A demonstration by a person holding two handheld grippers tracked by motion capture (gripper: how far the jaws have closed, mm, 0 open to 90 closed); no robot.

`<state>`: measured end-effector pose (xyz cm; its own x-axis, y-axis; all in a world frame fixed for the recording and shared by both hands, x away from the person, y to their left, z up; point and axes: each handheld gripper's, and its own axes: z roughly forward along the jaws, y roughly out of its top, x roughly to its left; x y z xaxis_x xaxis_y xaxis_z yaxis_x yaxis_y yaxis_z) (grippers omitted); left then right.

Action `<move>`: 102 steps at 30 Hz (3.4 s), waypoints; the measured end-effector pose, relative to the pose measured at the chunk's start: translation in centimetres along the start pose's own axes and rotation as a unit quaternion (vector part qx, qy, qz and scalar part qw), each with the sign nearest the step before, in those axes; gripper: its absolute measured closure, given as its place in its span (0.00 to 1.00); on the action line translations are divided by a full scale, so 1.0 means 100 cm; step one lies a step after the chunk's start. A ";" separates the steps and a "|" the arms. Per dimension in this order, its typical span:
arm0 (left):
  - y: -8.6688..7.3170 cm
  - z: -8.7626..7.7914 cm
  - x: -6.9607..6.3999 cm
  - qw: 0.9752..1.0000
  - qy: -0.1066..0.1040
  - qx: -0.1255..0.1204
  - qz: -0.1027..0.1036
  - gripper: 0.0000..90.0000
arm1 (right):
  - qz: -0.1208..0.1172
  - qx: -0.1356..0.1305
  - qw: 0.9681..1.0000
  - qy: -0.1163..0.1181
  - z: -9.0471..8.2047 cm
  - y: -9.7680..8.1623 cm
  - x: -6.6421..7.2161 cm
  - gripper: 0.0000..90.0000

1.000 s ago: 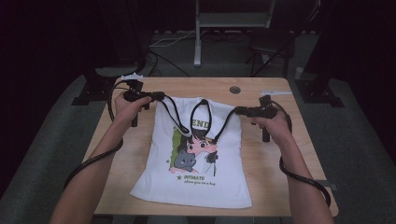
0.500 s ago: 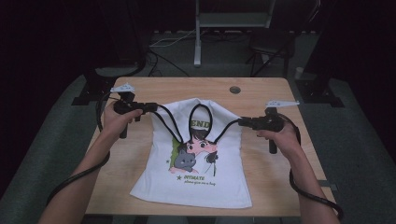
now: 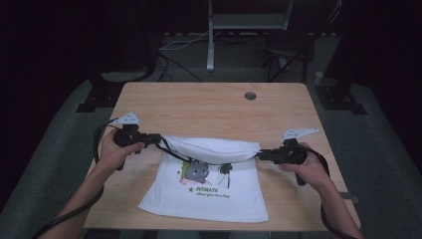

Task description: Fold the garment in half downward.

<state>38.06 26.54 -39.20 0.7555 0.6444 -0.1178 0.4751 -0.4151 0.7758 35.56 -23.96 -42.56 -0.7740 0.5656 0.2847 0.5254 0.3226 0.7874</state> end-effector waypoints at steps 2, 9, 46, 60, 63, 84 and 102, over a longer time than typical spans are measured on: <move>-0.007 0.001 -0.004 1.000 0.001 0.011 0.005 0.93 | -0.001 0.005 1.000 0.000 0.001 -0.003 0.003 0.89; -0.023 0.001 -0.016 0.999 0.003 0.027 0.019 0.92 | -0.019 0.028 0.999 -0.017 0.007 -0.011 0.010 0.89; -0.035 -0.025 -0.049 0.998 0.016 0.019 0.058 0.93 | -0.034 0.019 0.999 -0.006 -0.009 -0.033 0.041 0.89; -0.041 -0.034 -0.059 0.998 0.011 0.007 0.063 0.93 | -0.045 0.016 0.999 0.001 -0.015 -0.035 0.051 0.89; -0.042 -0.035 -0.061 0.998 0.010 0.008 0.066 0.93 | -0.042 0.013 0.999 0.004 -0.016 -0.035 0.052 0.89; -0.053 -0.046 -0.075 0.997 0.005 0.004 0.075 0.93 | -0.057 0.012 0.998 0.014 -0.022 -0.041 0.066 0.89; -0.062 -0.053 -0.085 0.996 0.001 0.002 0.085 0.93 | -0.059 0.009 0.998 0.025 -0.027 -0.052 0.077 0.89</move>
<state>26.25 27.07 -39.72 0.8244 0.5657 0.0161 0.3425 -0.5214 0.7815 25.94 -23.31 -43.03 -0.8472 0.4846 0.2179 0.4353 0.3980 0.8076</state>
